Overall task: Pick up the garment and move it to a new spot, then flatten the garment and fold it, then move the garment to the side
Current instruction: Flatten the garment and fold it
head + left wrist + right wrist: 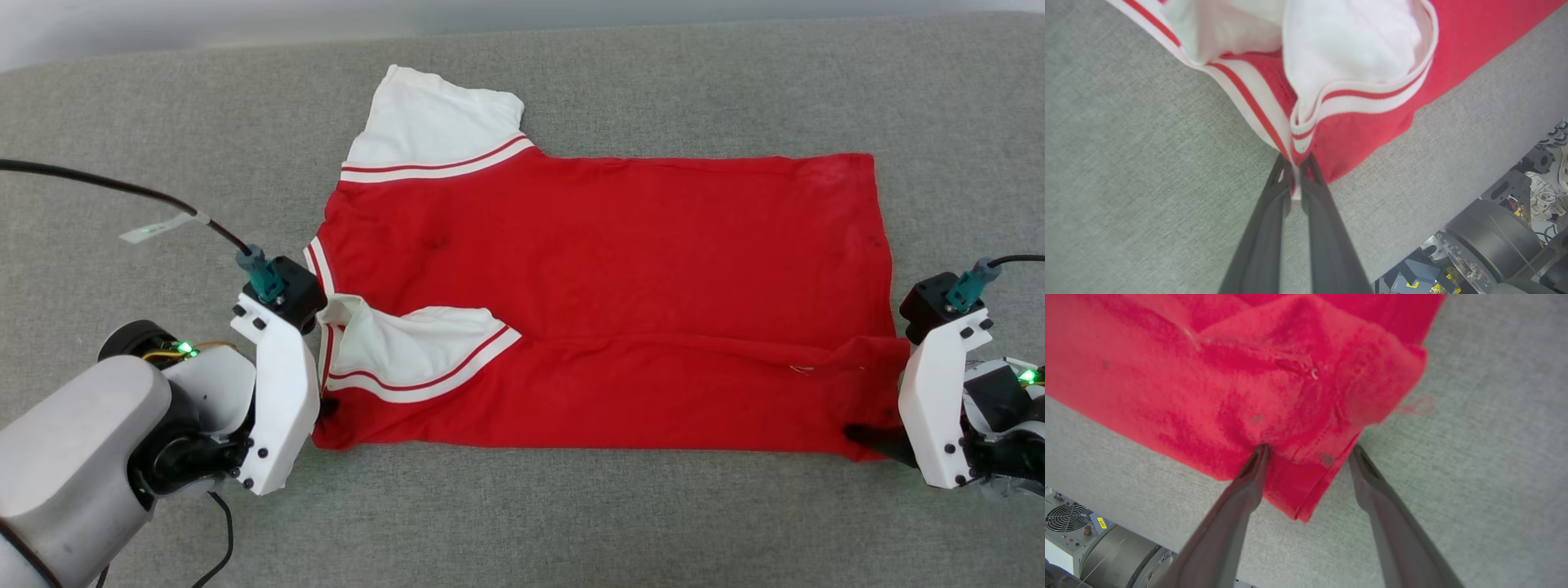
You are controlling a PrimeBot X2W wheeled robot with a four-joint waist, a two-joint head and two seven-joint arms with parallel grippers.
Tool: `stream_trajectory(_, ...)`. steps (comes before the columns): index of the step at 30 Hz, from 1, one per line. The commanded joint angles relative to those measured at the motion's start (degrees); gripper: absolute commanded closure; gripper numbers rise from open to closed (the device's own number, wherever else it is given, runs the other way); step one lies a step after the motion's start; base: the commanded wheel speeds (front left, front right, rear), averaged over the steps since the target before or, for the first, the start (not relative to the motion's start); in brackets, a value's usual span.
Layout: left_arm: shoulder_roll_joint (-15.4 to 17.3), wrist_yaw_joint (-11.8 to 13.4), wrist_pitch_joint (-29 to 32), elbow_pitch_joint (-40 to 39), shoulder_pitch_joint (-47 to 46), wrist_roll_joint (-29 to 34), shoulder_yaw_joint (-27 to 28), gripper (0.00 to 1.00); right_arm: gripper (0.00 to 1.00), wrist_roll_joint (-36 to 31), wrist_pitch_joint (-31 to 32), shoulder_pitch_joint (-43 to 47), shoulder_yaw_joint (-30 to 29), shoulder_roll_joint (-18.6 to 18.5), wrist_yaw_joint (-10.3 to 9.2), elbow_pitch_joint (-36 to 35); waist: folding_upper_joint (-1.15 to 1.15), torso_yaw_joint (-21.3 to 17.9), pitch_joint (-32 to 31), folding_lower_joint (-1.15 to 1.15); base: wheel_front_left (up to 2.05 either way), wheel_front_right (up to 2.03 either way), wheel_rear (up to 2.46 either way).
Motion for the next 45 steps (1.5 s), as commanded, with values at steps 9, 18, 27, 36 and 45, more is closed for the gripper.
stream_trajectory(9,0.2,0.2,-2.8,2.1,3.2,-1.7,0.5,1.0,1.0,0.7,-6.3,0.9,1.5,0.5,0.18,-0.2,0.0,-1.0,-3.1,0.0,0.0,0.0,0.0)
stream_trajectory(18,4.1,1.1,-4.3,-0.3,7.9,-4.7,1.4,1.0,1.0,3.3,-7.6,3.1,0.7,-5.0,0.1,-5.5,0.0,-1.8,-6.8,0.0,0.0,0.0,0.0)
stream_trajectory(27,6.8,2.9,-5.3,-4.7,14.1,-6.2,-0.2,1.0,1.0,4.1,-6.4,8.8,0.2,-8.1,0.1,-9.4,0.0,-2.0,-7.5,0.0,0.0,0.0,0.0)
stream_trajectory(36,5.8,3.9,-6.7,-2.6,16.4,-5.0,-1.6,0.07,0.44,2.1,-8.0,11.5,-0.4,-4.5,0.1,-4.6,0.0,-1.7,-6.8,0.0,0.0,0.0,0.0)
stream_trajectory(45,6.8,4.1,-10.1,-3.3,12.6,-2.8,1.3,0.0,0.0,-2.2,-19.2,10.1,-5.0,-2.5,0.11,-6.6,0.0,-1.9,-8.6,0.0,0.0,0.0,0.0)
